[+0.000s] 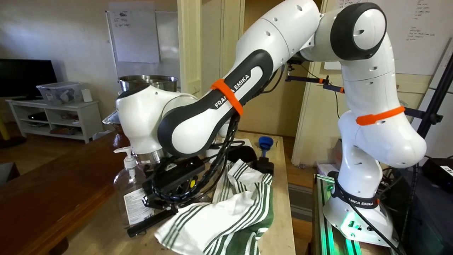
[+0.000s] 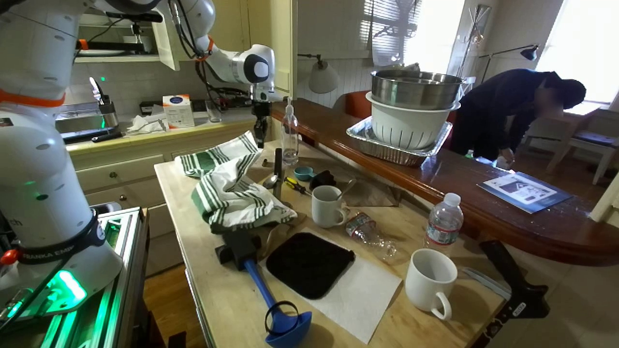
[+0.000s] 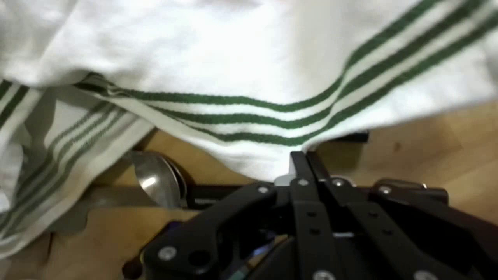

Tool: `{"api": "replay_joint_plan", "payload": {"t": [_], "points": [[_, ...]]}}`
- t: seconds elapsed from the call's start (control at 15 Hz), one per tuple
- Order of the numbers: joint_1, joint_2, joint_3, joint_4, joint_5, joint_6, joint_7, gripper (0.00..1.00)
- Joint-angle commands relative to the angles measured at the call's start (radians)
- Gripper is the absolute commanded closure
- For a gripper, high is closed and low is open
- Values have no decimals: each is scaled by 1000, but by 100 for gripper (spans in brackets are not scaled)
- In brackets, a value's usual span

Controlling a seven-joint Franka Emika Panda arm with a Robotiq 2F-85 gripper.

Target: Unfold the white and green towel.

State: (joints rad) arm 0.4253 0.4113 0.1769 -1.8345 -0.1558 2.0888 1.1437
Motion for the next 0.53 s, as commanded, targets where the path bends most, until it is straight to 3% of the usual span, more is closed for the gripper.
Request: {"api": "replay_joint_plan", "payload": {"t": [0.0, 0.2, 0.47], "points": [[29, 31, -25, 110, -134, 47, -35, 99], [22, 59, -17, 144, -162, 217, -75, 99], [13, 109, 1, 127, -97, 457, -182, 99]]}}
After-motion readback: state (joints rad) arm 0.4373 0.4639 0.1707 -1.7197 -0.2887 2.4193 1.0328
